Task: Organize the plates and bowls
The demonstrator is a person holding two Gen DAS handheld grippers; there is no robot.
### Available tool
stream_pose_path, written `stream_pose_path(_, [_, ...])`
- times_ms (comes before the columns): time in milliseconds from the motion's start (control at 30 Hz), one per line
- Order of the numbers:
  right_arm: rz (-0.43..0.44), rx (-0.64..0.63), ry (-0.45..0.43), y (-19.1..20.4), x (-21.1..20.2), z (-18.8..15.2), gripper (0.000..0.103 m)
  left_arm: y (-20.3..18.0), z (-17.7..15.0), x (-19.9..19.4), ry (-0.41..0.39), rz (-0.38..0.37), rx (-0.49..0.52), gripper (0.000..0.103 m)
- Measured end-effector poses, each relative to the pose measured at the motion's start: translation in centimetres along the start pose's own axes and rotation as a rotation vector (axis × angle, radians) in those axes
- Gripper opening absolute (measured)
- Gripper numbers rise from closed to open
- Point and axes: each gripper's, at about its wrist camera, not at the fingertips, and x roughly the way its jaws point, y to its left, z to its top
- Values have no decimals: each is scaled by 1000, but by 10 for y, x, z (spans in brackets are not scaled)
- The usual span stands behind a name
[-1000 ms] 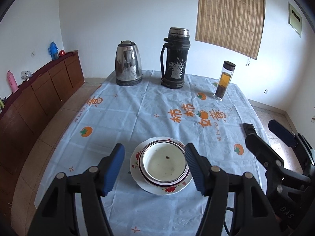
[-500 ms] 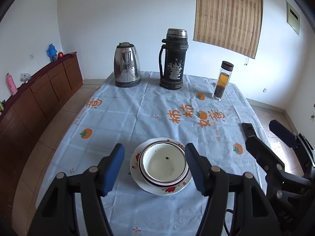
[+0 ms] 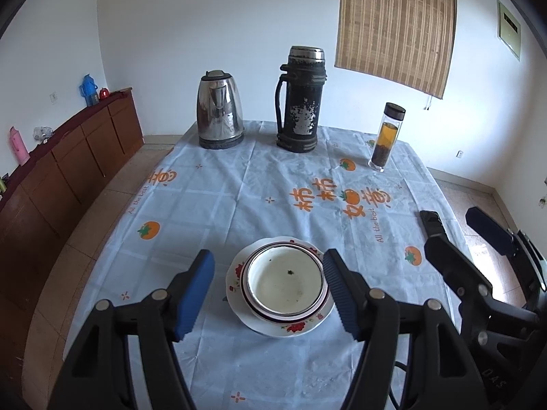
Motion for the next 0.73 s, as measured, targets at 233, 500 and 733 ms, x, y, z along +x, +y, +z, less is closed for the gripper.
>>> stream_pose_path(233, [5, 9, -14, -3, -2, 1, 73, -2, 1, -2, 0, 10, 5, 68])
stream_pose_path(500, [10, 8, -10, -2, -1, 2, 73, -3, 1, 0, -9, 42, 16, 71])
stream_pose_path(733, [9, 11, -2, -1, 0, 1, 73, -6, 2, 1, -5, 30, 21, 71])
